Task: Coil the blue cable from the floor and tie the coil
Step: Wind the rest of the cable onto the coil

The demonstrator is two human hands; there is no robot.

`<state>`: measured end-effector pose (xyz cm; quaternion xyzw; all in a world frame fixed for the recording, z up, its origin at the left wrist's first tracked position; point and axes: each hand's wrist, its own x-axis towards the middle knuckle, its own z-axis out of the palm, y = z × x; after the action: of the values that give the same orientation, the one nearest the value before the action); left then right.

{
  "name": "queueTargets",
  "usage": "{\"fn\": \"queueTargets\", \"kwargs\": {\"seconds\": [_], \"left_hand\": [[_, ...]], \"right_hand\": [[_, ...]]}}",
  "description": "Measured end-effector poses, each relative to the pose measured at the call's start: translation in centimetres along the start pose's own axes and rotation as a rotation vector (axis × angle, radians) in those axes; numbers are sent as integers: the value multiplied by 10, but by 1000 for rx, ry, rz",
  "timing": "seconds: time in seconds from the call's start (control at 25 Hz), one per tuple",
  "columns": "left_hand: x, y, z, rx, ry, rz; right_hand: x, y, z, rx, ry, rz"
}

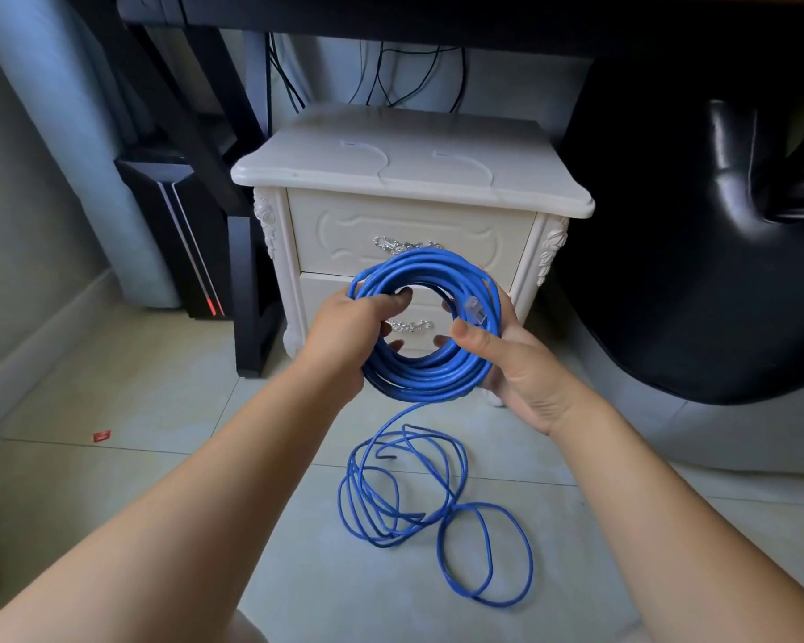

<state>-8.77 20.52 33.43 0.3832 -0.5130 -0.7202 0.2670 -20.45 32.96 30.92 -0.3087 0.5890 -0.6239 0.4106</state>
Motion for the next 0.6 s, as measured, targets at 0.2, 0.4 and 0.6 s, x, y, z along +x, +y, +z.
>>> {"fn": "queueTargets", "kwargs": {"seconds": [0.2, 0.4, 0.6], "left_hand": [[-6, -14, 9, -197, 66, -85], [-5, -17, 11, -257, 4, -34], [-6, -24, 11, -96, -225, -136]], "right_hand": [[5, 6, 13, -130, 280, 51], [6, 3, 12, 20, 283, 119], [9, 4, 5, 45, 488, 43]]}}
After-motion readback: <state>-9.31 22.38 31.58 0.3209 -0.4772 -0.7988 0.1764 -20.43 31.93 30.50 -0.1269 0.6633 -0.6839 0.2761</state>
